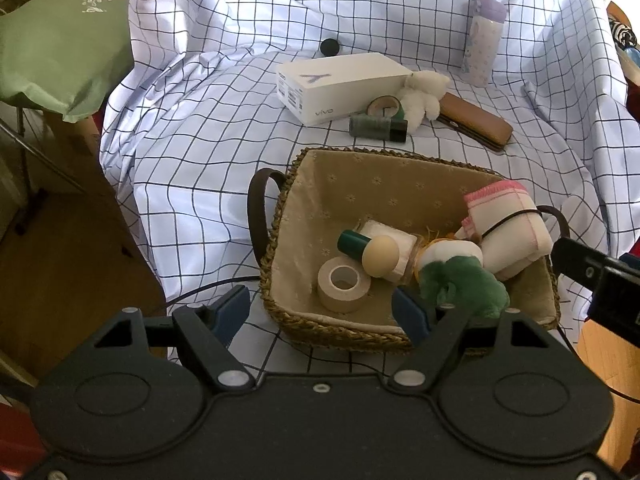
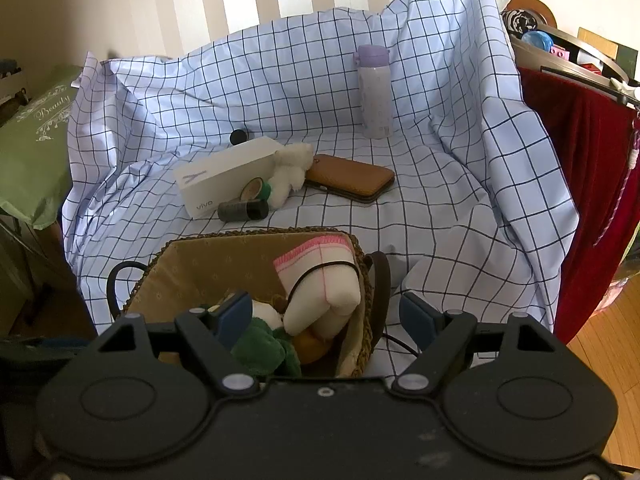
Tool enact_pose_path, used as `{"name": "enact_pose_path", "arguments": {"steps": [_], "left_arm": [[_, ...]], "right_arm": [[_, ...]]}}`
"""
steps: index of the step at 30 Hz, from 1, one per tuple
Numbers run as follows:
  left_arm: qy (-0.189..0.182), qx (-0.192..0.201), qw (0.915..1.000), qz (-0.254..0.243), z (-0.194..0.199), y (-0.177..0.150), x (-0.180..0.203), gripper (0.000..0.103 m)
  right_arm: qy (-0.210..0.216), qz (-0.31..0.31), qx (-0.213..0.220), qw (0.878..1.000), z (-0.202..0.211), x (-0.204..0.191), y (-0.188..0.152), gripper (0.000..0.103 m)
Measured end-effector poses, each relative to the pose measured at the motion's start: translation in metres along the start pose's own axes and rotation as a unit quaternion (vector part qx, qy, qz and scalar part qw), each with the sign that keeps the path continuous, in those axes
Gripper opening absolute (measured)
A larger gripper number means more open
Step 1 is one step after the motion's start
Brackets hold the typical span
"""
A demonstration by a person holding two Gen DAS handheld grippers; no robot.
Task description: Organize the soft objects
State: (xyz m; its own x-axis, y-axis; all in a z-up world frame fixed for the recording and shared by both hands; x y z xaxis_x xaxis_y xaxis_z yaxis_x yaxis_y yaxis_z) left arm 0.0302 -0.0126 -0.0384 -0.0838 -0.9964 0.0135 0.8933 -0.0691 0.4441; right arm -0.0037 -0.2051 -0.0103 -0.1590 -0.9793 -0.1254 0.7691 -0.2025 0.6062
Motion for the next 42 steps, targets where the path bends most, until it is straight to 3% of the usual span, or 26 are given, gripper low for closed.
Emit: {"name": "enact_pose_path", "arguments": {"steps": [37, 42], "left_arm": [[-0.001, -0.005, 1.0000, 0.002, 0.0001, 0.0010, -0.0035, 0.074], [-0.003, -0.001, 1.0000, 0.007, 0.0018, 0.0065, -0.0064, 0.080]], "right_arm": [[-0.001, 0.007, -0.001, 1.000, -0.0021, -0.0006, -0.0017, 0.081], [-0.001, 0.005, 0.000, 1.000, -0.0032, 0.0020, 0.0057, 0.081]]}}
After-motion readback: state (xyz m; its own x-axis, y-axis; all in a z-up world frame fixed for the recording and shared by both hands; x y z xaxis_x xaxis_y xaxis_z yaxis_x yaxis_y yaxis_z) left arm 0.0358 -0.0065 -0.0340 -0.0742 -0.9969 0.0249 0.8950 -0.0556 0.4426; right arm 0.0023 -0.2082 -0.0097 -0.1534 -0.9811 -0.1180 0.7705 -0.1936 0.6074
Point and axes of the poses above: each gripper's, at about its wrist camera, not at the fingertips, and z roughly against the way its jaws point, x to its right, y to its top, the point moved 2 cm from there along -z, roughly the way its jaws point, and after that the axes turned 11 degrees about -x, right-handed, at the moved point
